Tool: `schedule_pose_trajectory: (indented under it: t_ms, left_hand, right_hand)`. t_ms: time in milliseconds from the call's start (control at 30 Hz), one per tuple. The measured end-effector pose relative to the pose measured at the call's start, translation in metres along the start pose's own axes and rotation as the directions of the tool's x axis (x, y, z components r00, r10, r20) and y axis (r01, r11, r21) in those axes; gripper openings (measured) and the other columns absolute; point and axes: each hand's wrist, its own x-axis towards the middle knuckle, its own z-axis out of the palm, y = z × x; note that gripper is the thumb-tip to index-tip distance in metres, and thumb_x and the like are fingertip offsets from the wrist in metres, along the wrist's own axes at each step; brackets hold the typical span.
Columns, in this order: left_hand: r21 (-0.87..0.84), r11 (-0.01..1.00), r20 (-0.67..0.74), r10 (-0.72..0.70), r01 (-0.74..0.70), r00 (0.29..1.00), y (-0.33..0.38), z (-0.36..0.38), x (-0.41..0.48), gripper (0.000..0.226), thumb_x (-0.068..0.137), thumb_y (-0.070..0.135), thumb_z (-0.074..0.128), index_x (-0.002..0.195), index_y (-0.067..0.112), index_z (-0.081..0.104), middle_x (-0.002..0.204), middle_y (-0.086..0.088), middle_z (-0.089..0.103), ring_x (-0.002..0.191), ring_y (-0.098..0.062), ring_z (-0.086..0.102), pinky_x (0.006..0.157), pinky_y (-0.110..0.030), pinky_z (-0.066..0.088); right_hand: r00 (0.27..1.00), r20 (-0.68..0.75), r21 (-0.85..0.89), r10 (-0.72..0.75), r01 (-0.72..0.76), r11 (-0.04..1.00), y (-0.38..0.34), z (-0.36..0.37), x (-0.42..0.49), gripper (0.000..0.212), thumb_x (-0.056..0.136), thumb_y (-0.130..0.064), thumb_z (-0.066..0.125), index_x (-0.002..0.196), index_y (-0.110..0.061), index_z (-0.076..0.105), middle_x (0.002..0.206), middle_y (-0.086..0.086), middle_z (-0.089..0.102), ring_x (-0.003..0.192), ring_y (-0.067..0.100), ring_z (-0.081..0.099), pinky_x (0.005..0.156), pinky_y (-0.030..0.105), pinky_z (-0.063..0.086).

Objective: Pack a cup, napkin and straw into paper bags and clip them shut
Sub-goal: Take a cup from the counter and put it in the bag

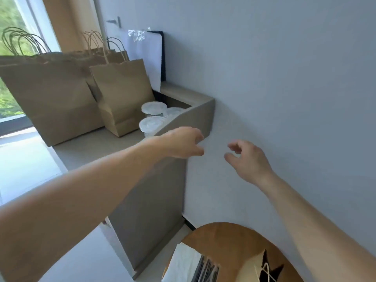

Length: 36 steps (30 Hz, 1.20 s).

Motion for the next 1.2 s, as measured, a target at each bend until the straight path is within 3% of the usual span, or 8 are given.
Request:
schedule_pose_trajectory:
  t_ms: [33, 133, 300, 500, 600, 767, 1000, 1200]
  left_hand:
    - [0.003, 1.0, -0.049, -0.008, 0.009, 0.999, -0.013, -0.022, -0.001, 0.045, 0.088, 0.046, 0.059, 0.128, 0.026, 0.057, 0.12, 0.01, 0.058, 0.109, -0.017, 0.056, 0.081, -0.027, 0.046]
    - [-0.003, 0.999, -0.124, -0.043, 0.043, 0.991, -0.064, -0.075, -0.003, 0.047, 0.088, 0.045, 0.059, 0.131, 0.025, 0.056, 0.127, 0.007, 0.058, 0.115, -0.018, 0.055, 0.098, -0.038, 0.046]
    - [0.073, 0.988, -0.098, -0.126, 0.133, 0.987, -0.156, -0.107, -0.007, 0.05, 0.091, 0.046, 0.06, 0.134, 0.02, 0.055, 0.128, 0.003, 0.059, 0.117, -0.02, 0.055, 0.102, -0.039, 0.045]
    - [0.066, 0.989, -0.044, -0.13, 0.133, 0.99, -0.214, -0.098, 0.003, 0.051, 0.089, 0.045, 0.058, 0.135, 0.021, 0.055, 0.128, 0.002, 0.058, 0.118, -0.021, 0.054, 0.101, -0.039, 0.046]
    - [0.052, 0.993, -0.021, -0.11, 0.111, 0.994, -0.226, -0.092, 0.01, 0.051, 0.09, 0.045, 0.059, 0.135, 0.022, 0.055, 0.129, 0.002, 0.058, 0.119, -0.02, 0.054, 0.1, -0.036, 0.046]
    - [0.022, 0.996, 0.0, -0.088, 0.088, 0.996, -0.232, -0.087, 0.016, 0.05, 0.09, 0.044, 0.057, 0.136, 0.022, 0.054, 0.13, 0.003, 0.058, 0.118, -0.021, 0.054, 0.099, -0.036, 0.046]
    - [0.012, 0.997, -0.037, -0.072, 0.073, 0.997, -0.232, -0.096, 0.015, 0.05, 0.09, 0.044, 0.058, 0.135, 0.022, 0.055, 0.13, 0.003, 0.059, 0.117, -0.021, 0.055, 0.098, -0.036, 0.047]
    - [0.024, 0.996, -0.126, -0.085, 0.088, 0.988, -0.221, -0.113, 0.013, 0.049, 0.089, 0.045, 0.057, 0.134, 0.025, 0.055, 0.132, 0.005, 0.057, 0.12, -0.021, 0.052, 0.086, -0.03, 0.04]
  right_hand:
    - [0.999, -0.019, 0.006, -0.043, 0.043, 0.999, -0.023, -0.002, 0.017, 0.036, 0.088, -0.028, 0.068, 0.121, -0.015, 0.065, 0.122, 0.002, 0.067, 0.112, 0.019, 0.061, 0.091, 0.026, 0.041]
    - [0.988, -0.025, 0.001, -0.15, 0.15, 0.989, -0.087, 0.002, 0.063, 0.035, 0.087, -0.032, 0.068, 0.119, -0.019, 0.065, 0.118, -0.001, 0.067, 0.108, 0.017, 0.062, 0.091, 0.027, 0.043]
    - [0.952, 0.202, -0.126, -0.23, 0.258, 0.958, -0.162, 0.043, 0.12, 0.052, 0.082, -0.048, 0.067, 0.127, -0.023, 0.059, 0.128, -0.005, 0.061, 0.115, 0.015, 0.057, 0.091, 0.029, 0.044]
    - [0.852, 0.516, -0.354, -0.091, 0.309, 0.883, -0.191, 0.099, 0.157, 0.088, 0.056, -0.065, 0.072, 0.135, -0.036, 0.046, 0.13, -0.008, 0.056, 0.112, 0.018, 0.057, 0.093, 0.039, 0.05]
    - [0.811, 0.585, -0.383, -0.02, 0.297, 0.875, -0.193, 0.106, 0.168, 0.11, 0.047, -0.067, 0.076, 0.145, -0.036, 0.036, 0.141, -0.008, 0.047, 0.126, 0.019, 0.048, 0.097, 0.036, 0.045]
    - [0.807, 0.591, -0.489, -0.017, 0.375, 0.788, -0.196, 0.114, 0.176, 0.117, 0.04, -0.073, 0.073, 0.145, -0.044, 0.03, 0.143, -0.01, 0.044, 0.135, 0.02, 0.037, 0.104, 0.043, 0.031]
    - [0.848, 0.525, -0.419, -0.07, 0.329, 0.846, -0.197, 0.119, 0.171, 0.106, 0.041, -0.066, 0.072, 0.137, -0.041, 0.036, 0.125, -0.01, 0.042, 0.123, 0.018, 0.039, 0.095, 0.038, 0.042]
    - [0.943, 0.262, -0.186, -0.205, 0.257, 0.948, -0.213, 0.058, 0.162, 0.095, 0.056, -0.054, 0.083, 0.137, -0.03, 0.039, 0.124, -0.008, 0.039, 0.116, 0.013, 0.044, 0.093, 0.03, 0.043]
